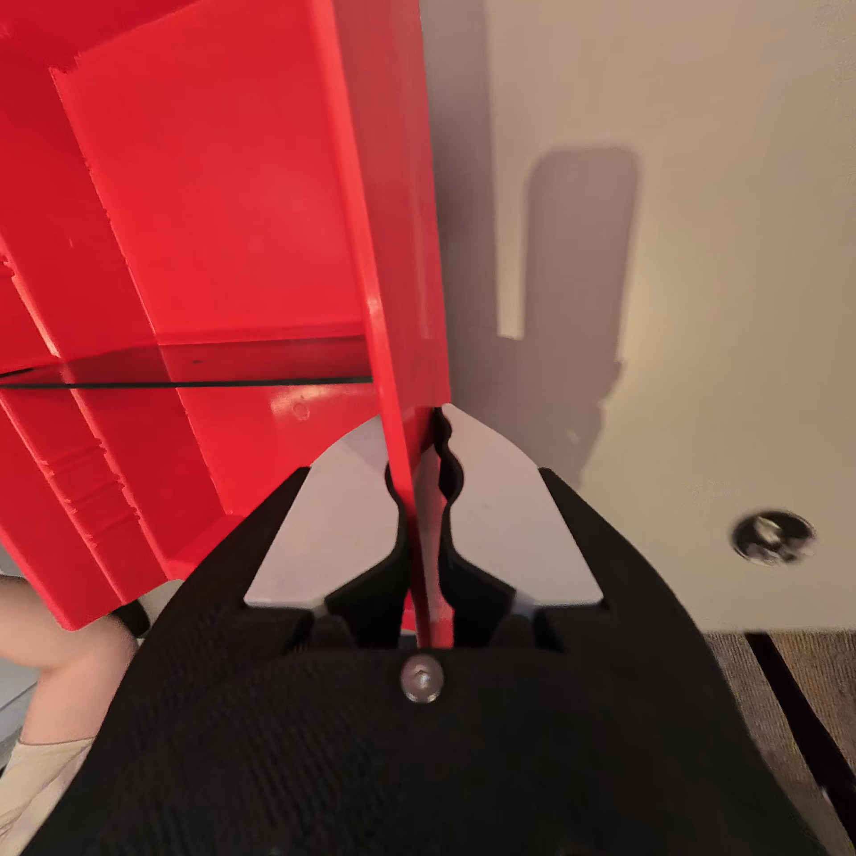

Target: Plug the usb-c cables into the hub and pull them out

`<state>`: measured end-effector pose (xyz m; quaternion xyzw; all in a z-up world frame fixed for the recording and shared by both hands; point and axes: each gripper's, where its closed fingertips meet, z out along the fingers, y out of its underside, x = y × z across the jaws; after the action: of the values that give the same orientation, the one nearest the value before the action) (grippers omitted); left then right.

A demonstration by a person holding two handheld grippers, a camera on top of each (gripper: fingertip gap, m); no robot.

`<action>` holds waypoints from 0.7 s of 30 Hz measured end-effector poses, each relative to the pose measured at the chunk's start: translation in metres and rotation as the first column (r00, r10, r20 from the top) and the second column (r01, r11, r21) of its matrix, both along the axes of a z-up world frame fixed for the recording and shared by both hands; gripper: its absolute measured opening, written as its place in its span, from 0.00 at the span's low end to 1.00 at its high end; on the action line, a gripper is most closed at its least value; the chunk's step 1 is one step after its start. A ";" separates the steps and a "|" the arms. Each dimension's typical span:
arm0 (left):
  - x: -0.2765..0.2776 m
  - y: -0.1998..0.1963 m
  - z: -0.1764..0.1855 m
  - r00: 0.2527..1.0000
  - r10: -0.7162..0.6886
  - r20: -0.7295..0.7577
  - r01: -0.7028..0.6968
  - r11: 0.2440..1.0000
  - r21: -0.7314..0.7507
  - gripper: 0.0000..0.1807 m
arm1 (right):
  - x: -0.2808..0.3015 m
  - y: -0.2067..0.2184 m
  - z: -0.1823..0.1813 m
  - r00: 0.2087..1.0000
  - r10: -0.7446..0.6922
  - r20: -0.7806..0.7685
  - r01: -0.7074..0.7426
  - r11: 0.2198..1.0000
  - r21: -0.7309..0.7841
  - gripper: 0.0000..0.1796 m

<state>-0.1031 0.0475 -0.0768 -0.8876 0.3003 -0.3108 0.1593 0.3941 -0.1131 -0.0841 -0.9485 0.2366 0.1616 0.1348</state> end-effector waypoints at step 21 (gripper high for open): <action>-0.293 -0.029 0.004 0.882 0.449 -0.140 -0.433 0.892 0.132 0.06 | -0.028 0.090 -0.043 0.983 0.180 0.039 -0.175 0.980 -0.095 0.05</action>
<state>-0.3966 0.0181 -0.0733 -0.9467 0.1175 -0.1760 0.2429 0.3664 -0.0232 -0.1268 -0.9746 0.1548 0.1395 0.0822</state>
